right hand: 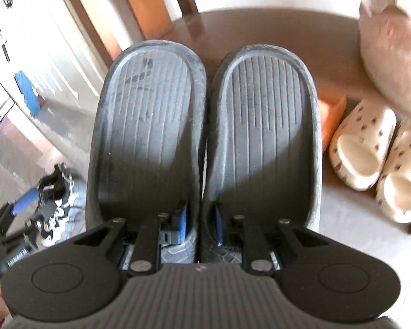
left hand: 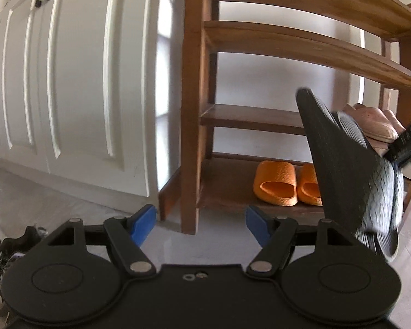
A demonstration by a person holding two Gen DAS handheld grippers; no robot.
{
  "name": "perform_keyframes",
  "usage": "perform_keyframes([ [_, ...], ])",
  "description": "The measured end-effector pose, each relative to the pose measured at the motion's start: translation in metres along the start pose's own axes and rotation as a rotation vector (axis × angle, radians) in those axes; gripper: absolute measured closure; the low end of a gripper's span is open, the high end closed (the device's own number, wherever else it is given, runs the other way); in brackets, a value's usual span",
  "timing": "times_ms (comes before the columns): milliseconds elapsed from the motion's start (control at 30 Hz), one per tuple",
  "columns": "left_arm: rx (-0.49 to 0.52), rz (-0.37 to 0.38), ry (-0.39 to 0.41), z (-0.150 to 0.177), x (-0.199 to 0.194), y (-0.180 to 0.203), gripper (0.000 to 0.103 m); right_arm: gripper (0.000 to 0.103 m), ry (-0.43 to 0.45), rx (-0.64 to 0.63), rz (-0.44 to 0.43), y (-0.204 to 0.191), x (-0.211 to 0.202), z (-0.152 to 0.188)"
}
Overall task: Organize scattered shoes
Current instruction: 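Carry the black slides with the right gripper up to the shelf, then lower the black slides beside the pink slippers and open the right gripper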
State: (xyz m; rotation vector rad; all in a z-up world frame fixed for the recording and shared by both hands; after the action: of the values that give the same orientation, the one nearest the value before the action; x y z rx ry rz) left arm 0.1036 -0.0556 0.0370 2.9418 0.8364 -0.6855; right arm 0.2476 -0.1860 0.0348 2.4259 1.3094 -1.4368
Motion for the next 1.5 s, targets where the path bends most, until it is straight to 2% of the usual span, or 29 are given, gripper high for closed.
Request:
perform_keyframes([
  [233, 0.001, 0.024, 0.009, -0.01, 0.008, 0.006, 0.031, 0.08, 0.08, 0.016, 0.017, 0.003, -0.025, -0.034],
  [333, -0.008, 0.06, 0.016, -0.018, 0.012, 0.012, 0.031, 0.08, 0.098, 0.017, 0.04, 0.009, -0.018, -0.05],
  [567, 0.015, 0.14, 0.035, -0.024, 0.021, 0.037, 0.03, 0.08, 0.132, 0.08, 0.131, 0.017, 0.007, -0.127],
  [800, 0.033, 0.254, 0.063, -0.036, 0.044, 0.07, 0.03, 0.078, 0.077, 0.076, 0.2, 0.015, 0.026, -0.162],
  [967, 0.049, 0.404, 0.101, -0.054, 0.055, 0.11, 0.03, 0.076, 0.007, 0.087, 0.237, 0.014, 0.035, -0.182],
  [1067, 0.047, 0.467, 0.098, -0.061, 0.062, 0.129, 0.03, 0.076, -0.013, 0.069, 0.263, 0.012, 0.043, -0.194],
  [1167, 0.046, 0.47, 0.113, -0.065, 0.073, 0.139, 0.03, 0.073, -0.002, -0.002, 0.319, 0.005, 0.051, -0.204],
  [1300, 0.025, 0.44, 0.111, -0.067, 0.089, 0.138, 0.022, 0.067, 0.03, -0.047, 0.35, 0.0, 0.058, -0.209],
  [1500, 0.006, 0.443, 0.14, -0.067, 0.094, 0.134, 0.02, 0.063, 0.076, -0.03, 0.323, 0.008, 0.055, -0.214],
])
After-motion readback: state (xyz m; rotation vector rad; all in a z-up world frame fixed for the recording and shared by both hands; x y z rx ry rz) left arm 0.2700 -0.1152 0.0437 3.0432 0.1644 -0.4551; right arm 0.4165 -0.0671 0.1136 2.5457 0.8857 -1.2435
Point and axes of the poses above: each gripper's, at about its wrist camera, not at the fingertips, and x roughly the way its jaws point, y to its right, z to its underside, the point moved 8 cm from there along x, roughly the way its jaws point, and after that the axes turned 7 degrees about x, right-handed, at the moved point
